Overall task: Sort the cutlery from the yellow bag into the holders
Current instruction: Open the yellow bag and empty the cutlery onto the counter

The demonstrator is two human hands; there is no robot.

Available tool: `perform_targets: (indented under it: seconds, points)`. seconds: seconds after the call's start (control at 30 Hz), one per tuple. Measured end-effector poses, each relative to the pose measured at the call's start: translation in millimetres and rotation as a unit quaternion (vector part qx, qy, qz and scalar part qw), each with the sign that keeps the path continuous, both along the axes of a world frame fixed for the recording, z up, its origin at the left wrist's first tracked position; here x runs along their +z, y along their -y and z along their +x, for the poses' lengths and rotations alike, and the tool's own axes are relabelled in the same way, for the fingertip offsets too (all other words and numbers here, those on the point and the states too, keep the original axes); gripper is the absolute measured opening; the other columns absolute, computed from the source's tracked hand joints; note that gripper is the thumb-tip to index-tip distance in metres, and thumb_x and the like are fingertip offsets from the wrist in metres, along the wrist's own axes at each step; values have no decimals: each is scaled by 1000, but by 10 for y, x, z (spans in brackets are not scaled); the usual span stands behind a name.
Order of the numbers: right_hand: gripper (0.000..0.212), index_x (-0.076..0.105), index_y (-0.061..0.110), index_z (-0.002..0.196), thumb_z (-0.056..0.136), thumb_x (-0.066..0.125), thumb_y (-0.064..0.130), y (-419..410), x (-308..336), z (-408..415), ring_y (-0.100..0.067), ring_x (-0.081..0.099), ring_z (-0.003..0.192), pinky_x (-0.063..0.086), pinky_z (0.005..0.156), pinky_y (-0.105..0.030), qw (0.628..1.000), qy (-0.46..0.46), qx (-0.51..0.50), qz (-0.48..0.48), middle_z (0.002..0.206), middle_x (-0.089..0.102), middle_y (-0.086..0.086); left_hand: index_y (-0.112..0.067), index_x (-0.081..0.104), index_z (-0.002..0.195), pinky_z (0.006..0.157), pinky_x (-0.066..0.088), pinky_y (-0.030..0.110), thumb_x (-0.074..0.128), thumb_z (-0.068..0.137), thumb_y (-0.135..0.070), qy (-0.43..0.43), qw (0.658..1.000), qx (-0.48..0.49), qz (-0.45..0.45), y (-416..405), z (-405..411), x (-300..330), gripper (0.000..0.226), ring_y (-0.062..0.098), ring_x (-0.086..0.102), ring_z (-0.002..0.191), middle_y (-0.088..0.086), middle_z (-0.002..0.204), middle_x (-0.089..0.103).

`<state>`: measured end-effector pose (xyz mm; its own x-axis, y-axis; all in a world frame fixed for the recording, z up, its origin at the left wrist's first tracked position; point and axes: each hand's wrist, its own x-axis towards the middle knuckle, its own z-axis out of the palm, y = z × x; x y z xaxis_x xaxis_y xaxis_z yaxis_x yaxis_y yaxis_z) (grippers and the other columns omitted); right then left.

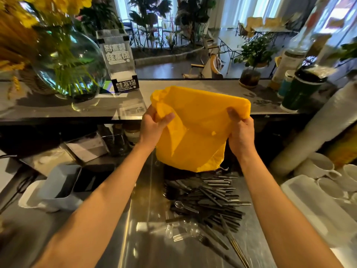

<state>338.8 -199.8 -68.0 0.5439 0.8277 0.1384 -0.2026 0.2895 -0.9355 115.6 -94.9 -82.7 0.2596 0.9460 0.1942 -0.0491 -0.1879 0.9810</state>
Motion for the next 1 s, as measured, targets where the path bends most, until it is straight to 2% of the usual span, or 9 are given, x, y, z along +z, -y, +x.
perform_targets:
  seconds: [0.13, 0.2, 0.33, 0.4, 0.5, 0.67, 0.8, 0.9, 1.0]
  points:
    - [24, 70, 19, 98, 83, 67, 38, 40, -9, -13, -23, 69, 95, 55, 94, -54, 1000, 10, -15, -17, 94, 74, 1, -28, 67, 101, 95, 55, 49, 80, 81, -28, -37, 997, 46, -52, 94, 2, -122, 24, 17, 70, 97, -5, 101, 73]
    - [32, 68, 18, 108, 82, 68, 37, 74, -48, 13, -22, 69, 100, 57, 91, -47, 1000, 15, 12, -17, 102, 73, 0, -29, 67, 94, 94, 54, 50, 73, 89, -21, -16, 995, 85, -55, 128, -1, -100, 11, 18, 69, 93, -5, 95, 73]
    - [55, 52, 16, 137, 87, 73, 23, 161, -232, -3, -17, 68, 112, 56, 95, -38, 983, 87, 136, -89, 125, 69, -2, -30, 65, 87, 79, 55, 26, 65, 95, -30, 23, 991, 130, -7, 182, 32, 167, 9, 5, 67, 81, -7, 85, 70]
    - [40, 60, 17, 127, 89, 72, 16, 213, -347, -32, -17, 69, 107, 54, 99, -45, 980, 96, 117, -125, 119, 71, -1, -29, 62, 82, 56, 46, 11, 63, 97, -33, -8, 990, 141, 29, 221, 55, 296, 15, -8, 58, 57, -8, 72, 64]
    - [11, 71, 19, 104, 95, 66, 15, 288, -406, -26, -19, 71, 95, 56, 91, -47, 989, 85, 28, -114, 103, 75, 0, -24, 56, 68, 44, 36, 21, 58, 96, -41, -80, 984, 147, 62, 219, 15, 299, 34, 4, 48, 46, -4, 56, 50]
    - [20, 74, 19, 93, 101, 58, 27, 425, -355, -13, -19, 73, 88, 57, 81, -39, 985, 102, 24, -134, 91, 77, 1, -17, 46, 59, 50, 31, 27, 63, 94, -43, -122, 972, 189, 64, 263, -56, 200, 46, 16, 45, 52, -1, 57, 46]
    - [25, 70, 17, 90, 104, 53, 26, 473, -275, -12, -28, 68, 87, 55, 79, -41, 987, 30, -46, -153, 90, 73, -7, -22, 60, 113, 89, 50, 35, 65, 84, -61, -14, 990, 30, -137, 332, -38, 110, 49, 16, 61, 103, -4, 108, 65]
    - [26, 67, 24, 94, 107, 45, 27, 515, -210, 2, -28, 68, 94, 55, 86, -44, 981, 14, -80, -176, 96, 72, -7, -36, 58, 111, 103, 46, 43, 67, 87, -42, -60, 975, -104, -185, 441, -58, -77, 27, 18, 62, 112, -7, 114, 66]
    - [26, 66, 26, 94, 108, 44, 28, 579, -200, 6, -27, 68, 97, 55, 92, -48, 981, 17, -85, -174, 98, 72, -6, -31, 62, 110, 103, 49, 50, 67, 93, -33, -101, 977, -89, -166, 504, -27, -229, 18, 25, 64, 113, 0, 115, 70]
